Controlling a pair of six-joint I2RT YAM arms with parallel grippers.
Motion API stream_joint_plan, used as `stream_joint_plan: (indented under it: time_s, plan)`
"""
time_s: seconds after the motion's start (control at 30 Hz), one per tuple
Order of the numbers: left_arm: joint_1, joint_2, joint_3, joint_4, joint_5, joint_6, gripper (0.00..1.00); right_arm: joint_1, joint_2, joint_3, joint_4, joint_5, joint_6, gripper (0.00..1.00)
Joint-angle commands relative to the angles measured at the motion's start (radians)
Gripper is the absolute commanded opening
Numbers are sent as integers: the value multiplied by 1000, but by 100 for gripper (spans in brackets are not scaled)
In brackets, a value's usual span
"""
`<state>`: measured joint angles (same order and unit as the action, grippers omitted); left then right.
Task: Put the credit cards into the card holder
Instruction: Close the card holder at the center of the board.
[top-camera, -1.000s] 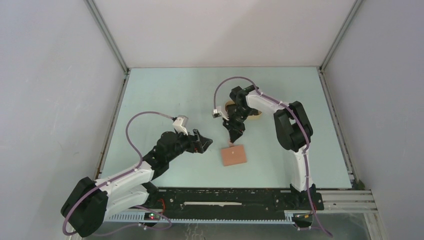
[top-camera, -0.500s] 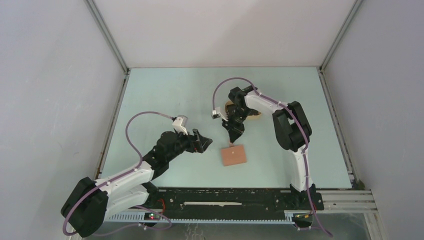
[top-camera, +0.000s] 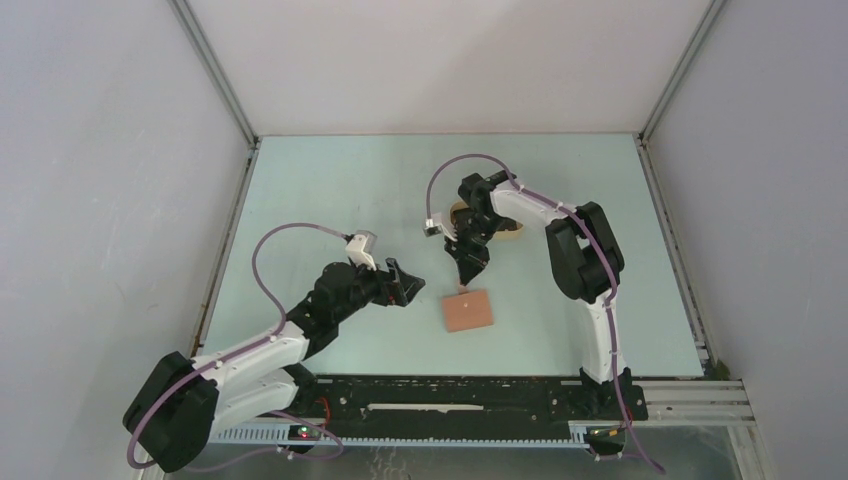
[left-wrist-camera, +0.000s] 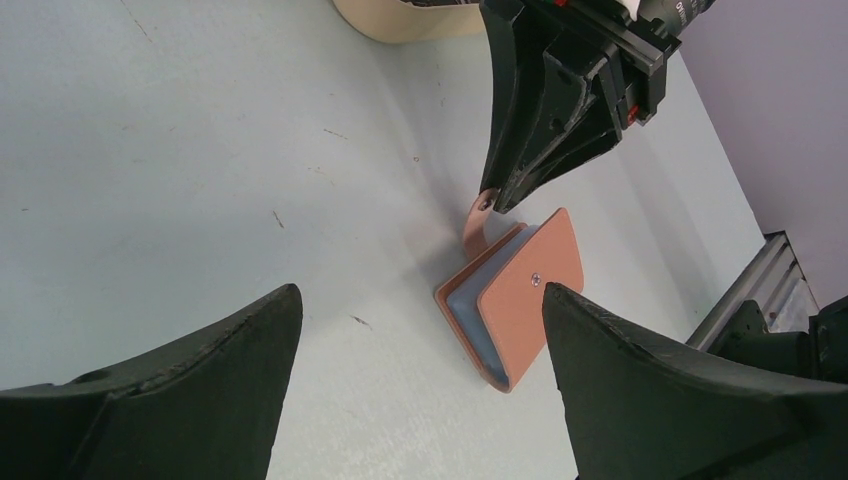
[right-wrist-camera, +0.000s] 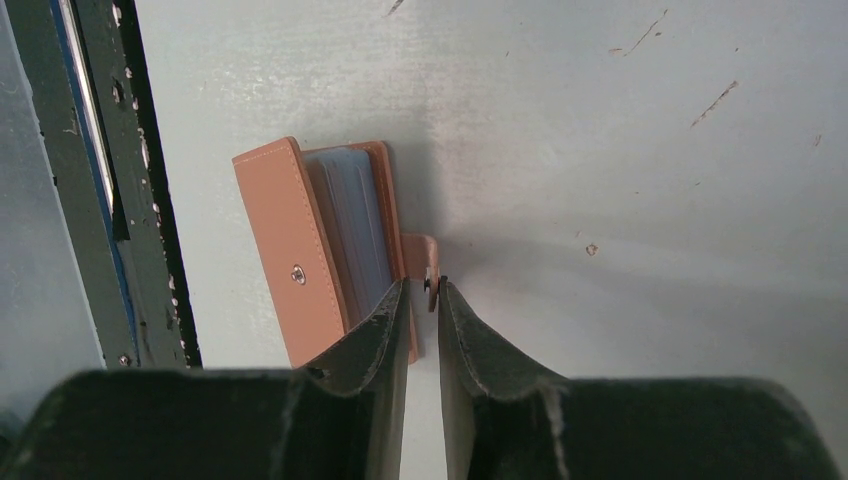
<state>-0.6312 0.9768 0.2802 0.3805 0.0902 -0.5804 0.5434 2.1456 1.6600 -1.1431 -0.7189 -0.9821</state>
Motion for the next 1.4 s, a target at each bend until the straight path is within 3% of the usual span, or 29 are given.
stream_joint_plan:
  time_s: [0.0, 0.73, 0.93, 1.1, 1.37]
  plan:
    - [10, 4, -7, 35, 14, -11, 94, -6, -6, 39, -12, -24, 5, 25]
    - [14, 16, -3, 32, 22, -13, 94, -11, -7, 41, -8, -30, 14, 22]
    - [15, 15, -2, 33, 23, -13, 94, -11, -5, 44, -13, -31, 11, 13]
    - [16, 17, -3, 36, 27, -13, 93, -11, -4, 46, -25, -37, -3, 0]
    - [11, 37, -36, 172, 179, -69, 65, -4, -82, -31, 32, -42, -16, 0]
